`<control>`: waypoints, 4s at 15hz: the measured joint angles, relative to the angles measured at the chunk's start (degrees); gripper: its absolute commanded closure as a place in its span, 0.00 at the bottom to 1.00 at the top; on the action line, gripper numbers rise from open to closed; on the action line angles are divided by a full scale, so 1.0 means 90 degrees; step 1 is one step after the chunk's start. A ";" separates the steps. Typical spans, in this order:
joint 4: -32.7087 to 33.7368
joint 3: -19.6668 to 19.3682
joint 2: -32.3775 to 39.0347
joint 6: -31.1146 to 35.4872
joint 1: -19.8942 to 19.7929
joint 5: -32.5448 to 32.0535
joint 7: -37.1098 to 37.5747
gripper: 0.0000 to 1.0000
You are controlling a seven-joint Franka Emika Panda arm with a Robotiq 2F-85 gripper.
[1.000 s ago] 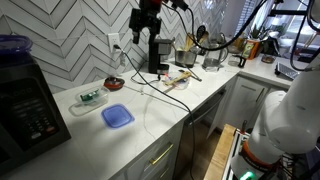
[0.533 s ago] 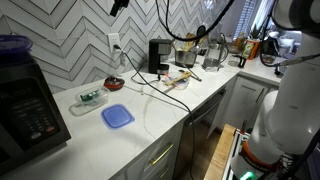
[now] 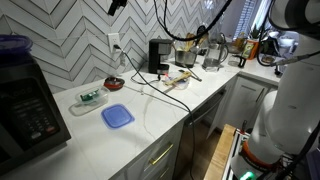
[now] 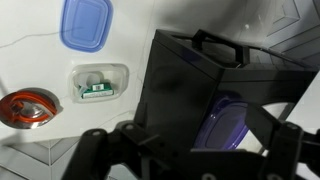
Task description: Remove the lid from the microwave and put it on the cupboard
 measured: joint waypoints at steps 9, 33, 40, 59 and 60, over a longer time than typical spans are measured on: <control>0.1130 0.0107 0.1059 -0.0119 0.0117 -0.0058 0.1214 0.00; 0.5121 0.0358 0.4594 0.0436 0.1305 -0.0787 0.2442 0.82; 0.5121 0.0380 0.4671 0.0509 0.1323 -0.0787 0.2442 1.00; 0.5120 0.0366 0.4688 0.0909 0.1292 -0.0893 0.2445 0.31; 0.5120 0.0366 0.4713 0.0909 0.1293 -0.0896 0.2445 0.37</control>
